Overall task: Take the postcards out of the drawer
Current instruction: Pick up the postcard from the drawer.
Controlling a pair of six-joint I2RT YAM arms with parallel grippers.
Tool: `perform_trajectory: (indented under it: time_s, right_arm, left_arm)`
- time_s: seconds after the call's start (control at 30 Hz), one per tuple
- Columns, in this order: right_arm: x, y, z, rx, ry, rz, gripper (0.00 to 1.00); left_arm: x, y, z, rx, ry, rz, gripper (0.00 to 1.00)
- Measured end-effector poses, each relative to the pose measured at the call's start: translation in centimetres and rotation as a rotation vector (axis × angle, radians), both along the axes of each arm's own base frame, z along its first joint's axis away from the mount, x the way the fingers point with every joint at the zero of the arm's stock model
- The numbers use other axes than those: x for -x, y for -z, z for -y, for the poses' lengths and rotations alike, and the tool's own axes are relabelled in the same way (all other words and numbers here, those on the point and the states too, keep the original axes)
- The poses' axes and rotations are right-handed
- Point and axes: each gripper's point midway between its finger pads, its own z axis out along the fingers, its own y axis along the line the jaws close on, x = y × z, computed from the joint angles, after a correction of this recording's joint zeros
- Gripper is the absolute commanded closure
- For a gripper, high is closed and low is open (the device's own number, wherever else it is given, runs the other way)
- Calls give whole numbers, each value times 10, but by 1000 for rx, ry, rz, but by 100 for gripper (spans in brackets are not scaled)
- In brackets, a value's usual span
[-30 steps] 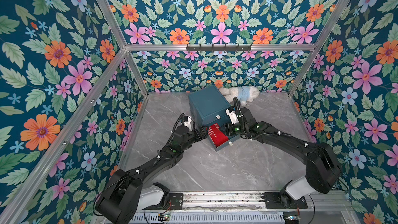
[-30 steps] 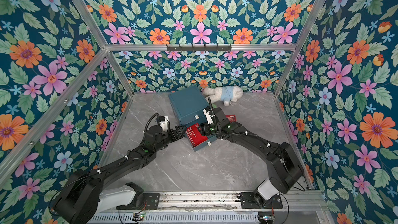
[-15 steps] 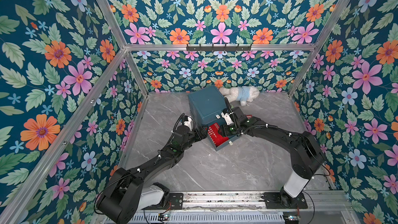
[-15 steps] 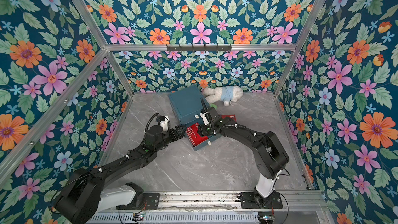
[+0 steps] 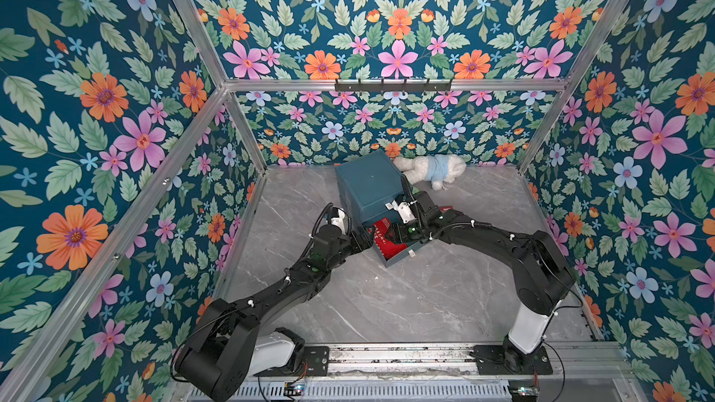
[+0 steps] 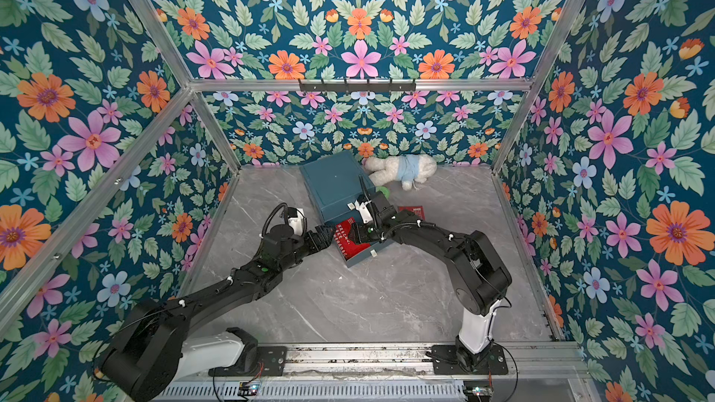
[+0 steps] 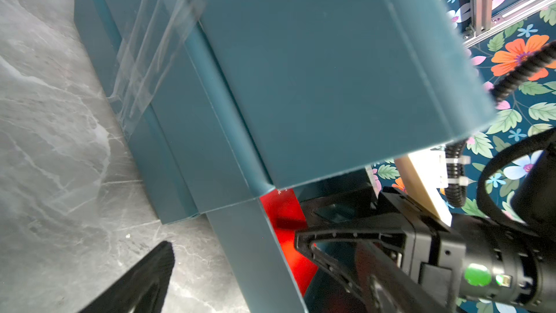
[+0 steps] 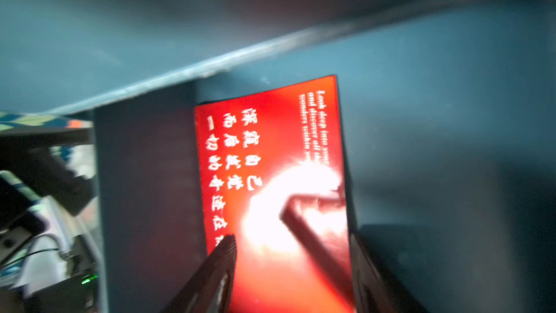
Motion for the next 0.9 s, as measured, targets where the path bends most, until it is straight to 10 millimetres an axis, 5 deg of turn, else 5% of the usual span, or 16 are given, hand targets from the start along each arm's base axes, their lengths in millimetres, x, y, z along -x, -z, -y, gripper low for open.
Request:
perform_trajectory:
  time_s: [0.63, 0.9]
  right_arm:
    - [14, -42, -29, -379, 1, -166, 43]
    - [13, -42, -31, -408, 12, -185, 60]
  left_arm:
    - [0, 2, 1, -1, 3, -5, 3]
    - [0, 1, 3, 3, 14, -6, 3]
